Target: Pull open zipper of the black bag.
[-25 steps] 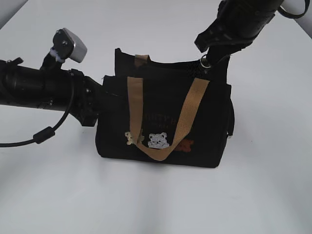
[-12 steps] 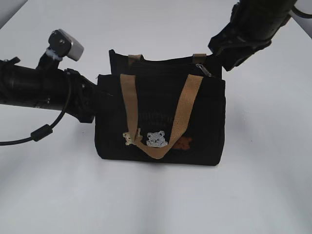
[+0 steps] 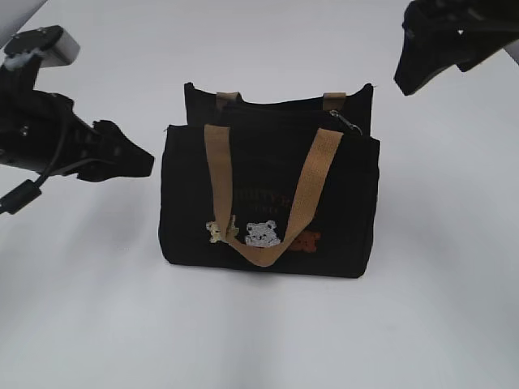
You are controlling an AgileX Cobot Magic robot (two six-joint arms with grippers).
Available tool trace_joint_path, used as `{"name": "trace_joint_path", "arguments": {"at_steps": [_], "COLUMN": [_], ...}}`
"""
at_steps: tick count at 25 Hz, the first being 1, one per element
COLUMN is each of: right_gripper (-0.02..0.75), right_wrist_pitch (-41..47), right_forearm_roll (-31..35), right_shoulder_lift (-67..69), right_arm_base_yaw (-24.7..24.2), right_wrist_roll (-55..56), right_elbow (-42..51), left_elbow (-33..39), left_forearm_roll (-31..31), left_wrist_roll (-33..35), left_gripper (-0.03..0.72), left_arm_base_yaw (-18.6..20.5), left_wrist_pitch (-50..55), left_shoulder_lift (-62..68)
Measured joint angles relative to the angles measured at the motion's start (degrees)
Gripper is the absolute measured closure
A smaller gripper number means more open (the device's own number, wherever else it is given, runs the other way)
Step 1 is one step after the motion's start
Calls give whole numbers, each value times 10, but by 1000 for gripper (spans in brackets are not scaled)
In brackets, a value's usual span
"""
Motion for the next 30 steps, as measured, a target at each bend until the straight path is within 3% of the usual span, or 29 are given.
{"name": "trace_joint_path", "arguments": {"at_steps": [5, 9, 12, 20, 30], "right_gripper": [162, 163, 163, 166, 167], "right_wrist_pitch": [5, -2, -8, -1, -34], "right_forearm_roll": [1, 2, 3, 4, 9], "right_shoulder_lift": [-80, -180, -273, -568, -832], "right_arm_base_yaw": [0, 0, 0, 0, 0], "right_wrist_roll": [19, 28, 36, 39, 22], "right_elbow": [99, 227, 325, 541, 572], "left_elbow": [1, 4, 16, 112, 153], "left_forearm_roll": [295, 450, 485, 496, 541], "left_wrist_roll": [-325, -486, -544, -597, -606], "left_gripper": [274, 299, 323, 341, 344], "left_arm_base_yaw": [0, 1, 1, 1, 1], "left_wrist_pitch": [22, 79, 130, 249, 310], "left_shoulder_lift": [-69, -136, -201, -480, -773]}}
